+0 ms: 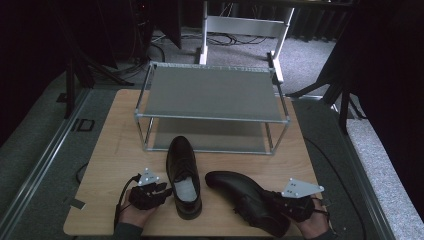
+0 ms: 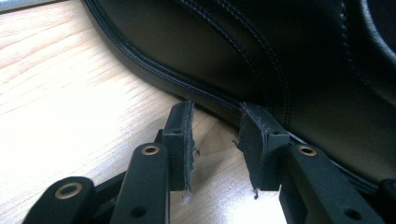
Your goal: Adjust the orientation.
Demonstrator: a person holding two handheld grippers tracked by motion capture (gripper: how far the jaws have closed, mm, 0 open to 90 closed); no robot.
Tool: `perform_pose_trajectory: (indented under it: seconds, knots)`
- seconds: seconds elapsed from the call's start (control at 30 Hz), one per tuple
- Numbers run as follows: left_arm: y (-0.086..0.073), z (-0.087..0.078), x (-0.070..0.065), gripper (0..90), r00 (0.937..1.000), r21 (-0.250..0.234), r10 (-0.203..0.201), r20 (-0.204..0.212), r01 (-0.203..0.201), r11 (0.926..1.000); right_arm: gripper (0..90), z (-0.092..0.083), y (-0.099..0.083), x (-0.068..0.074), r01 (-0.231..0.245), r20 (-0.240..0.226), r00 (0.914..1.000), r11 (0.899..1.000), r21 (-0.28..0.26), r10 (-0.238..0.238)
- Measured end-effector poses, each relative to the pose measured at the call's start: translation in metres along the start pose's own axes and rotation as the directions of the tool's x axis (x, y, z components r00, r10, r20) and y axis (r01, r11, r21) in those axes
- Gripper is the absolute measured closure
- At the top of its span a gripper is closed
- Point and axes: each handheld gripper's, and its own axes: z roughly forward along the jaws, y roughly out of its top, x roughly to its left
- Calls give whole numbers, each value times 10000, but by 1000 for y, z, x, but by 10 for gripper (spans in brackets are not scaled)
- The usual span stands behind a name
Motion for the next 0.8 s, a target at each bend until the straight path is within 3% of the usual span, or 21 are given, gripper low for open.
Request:
perform_pose_trajectory:
  seconds: [0.23, 0.37, 0.47, 0.57, 0.63, 0.7, 0.8]
  knots:
    - [0, 0, 1, 639, 10000, 11, 0, 32, 0, 10000, 900, 12, 4, -38, -434, 891, 9951, 9989, 173, 417]
    - [0, 0, 1, 638, 10000, 6, 14, 16, -14, 10000, 900, 18, 1, -59, -1065, 581, 9927, 9943, 80, 1059]
    - [0, 0, 1, 635, 10000, 0, -14, 21, 14, 10000, 900, 21, 0, -73, -1367, 812, 9875, 9905, 146, 1351]
    - [0, 1, 1, 634, 10000, 14, 20, -63, -20, 10000, 899, 21, -1, -84, -1658, 996, 9814, 9861, 78, 1643]
    - [1, 1, 1, 634, 10000, 20, 25, -94, -24, 10000, 898, 19, -1, -87, -1631, 1613, 9739, 9866, 94, 1595]
    - [1, 1, 2, 633, 9999, 24, 5, -103, -5, 10000, 897, 14, -1, -92, -1800, 1429, 9732, 9836, -127, 1800]
    - [1, 2, 2, 631, 9998, -11, -39, -177, 38, 10000, 867, 7, 0, -91, -1712, 1389, 9750, 9849, -263, 1732]
